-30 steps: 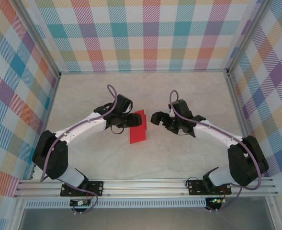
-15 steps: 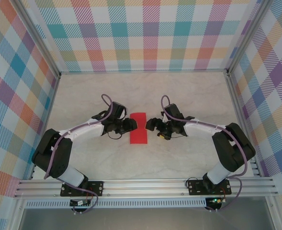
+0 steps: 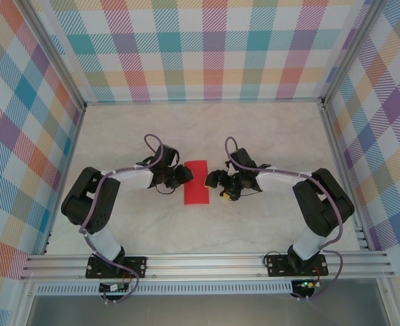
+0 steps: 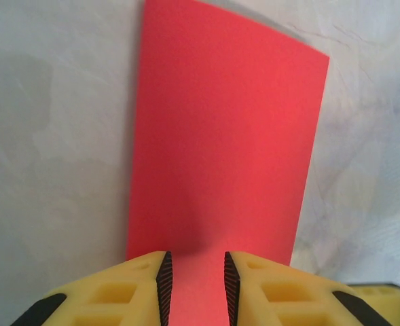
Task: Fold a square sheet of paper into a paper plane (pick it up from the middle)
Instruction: Third fold the triangle at the center of the table.
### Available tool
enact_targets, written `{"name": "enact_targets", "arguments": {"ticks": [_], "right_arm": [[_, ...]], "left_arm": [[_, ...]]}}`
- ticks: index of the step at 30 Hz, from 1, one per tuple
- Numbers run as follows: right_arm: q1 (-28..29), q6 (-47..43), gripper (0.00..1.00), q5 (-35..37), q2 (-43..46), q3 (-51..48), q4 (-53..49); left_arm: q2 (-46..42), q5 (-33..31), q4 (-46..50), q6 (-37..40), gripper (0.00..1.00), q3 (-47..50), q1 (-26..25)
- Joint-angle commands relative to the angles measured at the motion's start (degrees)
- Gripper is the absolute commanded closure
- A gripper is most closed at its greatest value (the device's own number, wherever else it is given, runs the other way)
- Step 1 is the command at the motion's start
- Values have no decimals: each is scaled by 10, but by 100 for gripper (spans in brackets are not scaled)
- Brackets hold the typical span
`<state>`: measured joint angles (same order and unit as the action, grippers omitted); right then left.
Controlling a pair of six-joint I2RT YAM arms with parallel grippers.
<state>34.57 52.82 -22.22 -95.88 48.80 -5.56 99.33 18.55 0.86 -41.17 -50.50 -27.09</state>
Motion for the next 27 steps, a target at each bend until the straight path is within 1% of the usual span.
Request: {"name": "enact_targets", "arguments": {"ticks": [1,10,17,22,27], "right_arm": [[7,11,21,-14,-8,16,-2],[22,14,24,-33,-36,44,-25],[34,26,27,-40,-38,46,-41],[38,42,32,-45,-39,35,-45],[43,54,41,-63,-37,25,-23]], "left_arm": [[15,9,-17,-20,71,-7,9],[28,3,-3,-30,69,-2,12],[37,8,-2,-38,69,-1,14],[38,8,-4,-38,69,2,13],[37,9,-4,-38,69,6,13]]}}
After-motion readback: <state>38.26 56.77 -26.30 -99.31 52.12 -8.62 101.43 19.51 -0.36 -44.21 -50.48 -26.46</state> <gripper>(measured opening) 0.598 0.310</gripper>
